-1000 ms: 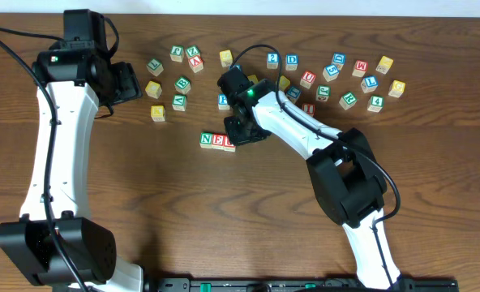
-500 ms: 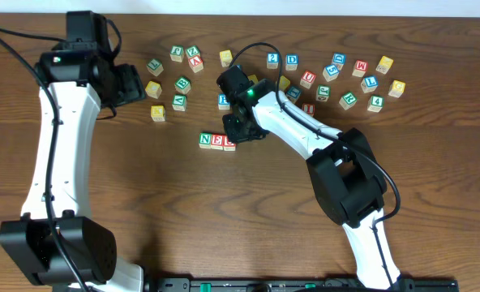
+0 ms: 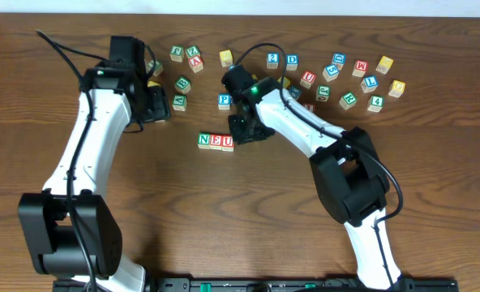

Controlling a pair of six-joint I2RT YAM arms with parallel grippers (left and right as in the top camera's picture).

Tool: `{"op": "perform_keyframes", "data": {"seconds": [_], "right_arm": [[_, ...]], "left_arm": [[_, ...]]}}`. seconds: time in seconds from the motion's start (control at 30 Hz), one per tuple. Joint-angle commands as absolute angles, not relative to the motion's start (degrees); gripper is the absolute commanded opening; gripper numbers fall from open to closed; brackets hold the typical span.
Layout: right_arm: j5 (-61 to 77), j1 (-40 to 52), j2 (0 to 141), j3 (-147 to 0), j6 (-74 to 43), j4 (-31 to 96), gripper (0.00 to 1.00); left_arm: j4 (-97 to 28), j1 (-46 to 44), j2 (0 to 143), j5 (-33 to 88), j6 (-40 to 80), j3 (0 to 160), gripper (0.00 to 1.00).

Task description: Spell out NEURIPS

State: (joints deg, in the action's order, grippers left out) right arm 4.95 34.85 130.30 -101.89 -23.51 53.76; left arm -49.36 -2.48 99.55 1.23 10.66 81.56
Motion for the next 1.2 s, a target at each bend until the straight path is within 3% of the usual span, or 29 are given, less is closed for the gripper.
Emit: {"op": "perform_keyframes", "data": {"seconds": [0.0, 0.03, 0.17, 0.4, 1.17], "right_arm": [[5.1, 33.4, 127.6, -102.0, -24.9, 55.5, 0.22], [5.0, 33.1, 127.6, -101.8, -24.9, 56.0, 0.18], [4.9, 32.6, 127.6, -101.7, -24.9, 57.1, 0.08], [4.9, 31.5, 127.6, -101.7, -24.8, 57.7, 0.06], [4.6, 30.7, 127.6, -101.7, -24.8, 58.5, 0.09]], "left_arm": [[-47.2, -2.6, 101.3, 1.1, 10.0, 79.3, 0.44], [-46.3, -2.6, 102.1, 1.1, 9.8, 78.8, 0.37], [-43.7, -2.6, 105.2, 5.9, 6.7, 78.0, 0.25], [-40.8, -4.6, 110.8, 13.1, 4.0, 78.0, 0.13], [-40.2, -11.2, 116.1, 16.1, -1.5, 78.0, 0.11]]}}
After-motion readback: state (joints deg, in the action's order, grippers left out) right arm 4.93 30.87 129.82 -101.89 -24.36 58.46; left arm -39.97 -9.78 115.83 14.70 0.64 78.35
